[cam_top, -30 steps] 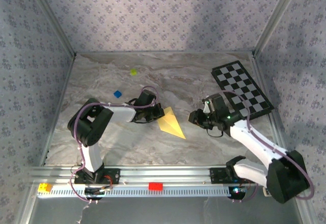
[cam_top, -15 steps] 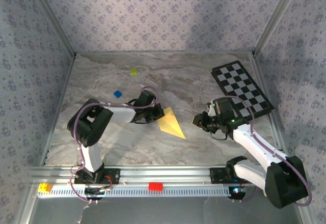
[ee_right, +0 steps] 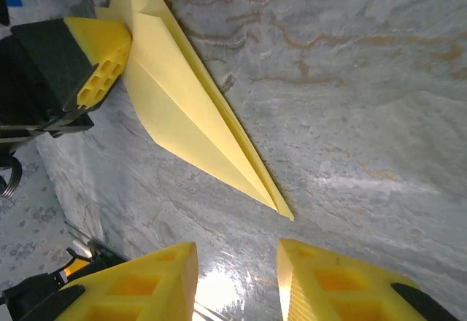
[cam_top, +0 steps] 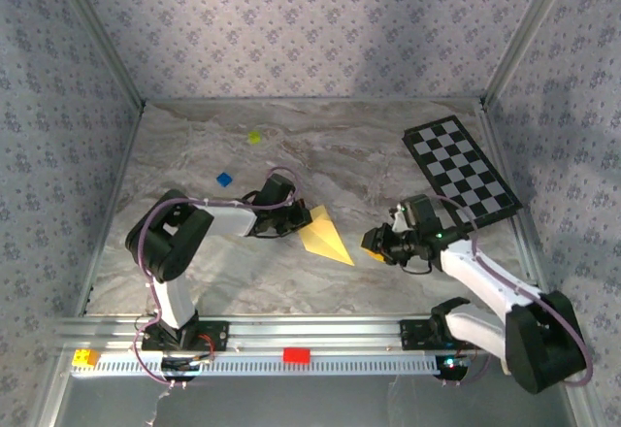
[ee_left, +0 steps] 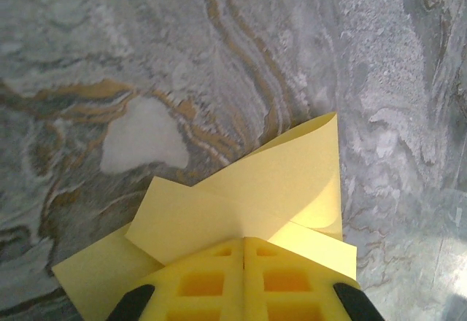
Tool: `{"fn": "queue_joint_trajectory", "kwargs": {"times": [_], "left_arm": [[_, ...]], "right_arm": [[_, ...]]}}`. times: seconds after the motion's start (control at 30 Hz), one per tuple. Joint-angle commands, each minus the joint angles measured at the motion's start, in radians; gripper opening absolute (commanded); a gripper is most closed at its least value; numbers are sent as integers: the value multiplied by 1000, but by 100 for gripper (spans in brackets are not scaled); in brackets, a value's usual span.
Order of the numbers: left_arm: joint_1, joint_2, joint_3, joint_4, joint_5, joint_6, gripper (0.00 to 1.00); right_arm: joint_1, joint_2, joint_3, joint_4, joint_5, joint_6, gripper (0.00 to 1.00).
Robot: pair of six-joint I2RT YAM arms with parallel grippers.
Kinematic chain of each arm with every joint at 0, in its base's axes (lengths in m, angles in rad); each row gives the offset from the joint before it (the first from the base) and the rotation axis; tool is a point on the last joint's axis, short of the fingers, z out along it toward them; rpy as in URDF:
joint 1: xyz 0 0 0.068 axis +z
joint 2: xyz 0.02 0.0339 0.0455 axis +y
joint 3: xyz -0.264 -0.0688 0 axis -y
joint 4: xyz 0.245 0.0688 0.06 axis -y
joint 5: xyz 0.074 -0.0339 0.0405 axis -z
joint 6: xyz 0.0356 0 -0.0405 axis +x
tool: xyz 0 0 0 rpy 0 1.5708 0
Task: Fold a paper plane with a square sheet of paper (pick it up from the middle)
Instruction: Turn over the paper at the center of the table.
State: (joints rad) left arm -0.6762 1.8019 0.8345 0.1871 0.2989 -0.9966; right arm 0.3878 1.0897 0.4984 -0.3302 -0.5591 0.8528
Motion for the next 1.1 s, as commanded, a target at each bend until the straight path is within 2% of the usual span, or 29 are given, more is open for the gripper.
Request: {"fn": "queue_joint_trajectory", "kwargs": {"times": [0.0,0.13,0.23,0.37,0.73,0.93,1.07], "left_arm": [[-6,4,-16,-54,-6,-5,0],[-5,10,1,-70,-6,1,0],[-2,2,1,-79,-11,7,0],[5,8,2,-94,-1,22,0],[21,14,-18,-80,6,14,0],[21,14,-27,-69,10,8,0],[22,14,-29,-66,6,0,0]], "right_arm": [[30,80,90,-48,-61,-40,35],[69,147,120,-101,4,-25,34],[76,188,100,-59,-3,-6,37],[78,276,117,-42,-56,-29,34],[94,383,119,-4,-51,-23,34],[103,389,101,45,-40,-4,34],[109,390,107,73,-83,-3,34]]}}
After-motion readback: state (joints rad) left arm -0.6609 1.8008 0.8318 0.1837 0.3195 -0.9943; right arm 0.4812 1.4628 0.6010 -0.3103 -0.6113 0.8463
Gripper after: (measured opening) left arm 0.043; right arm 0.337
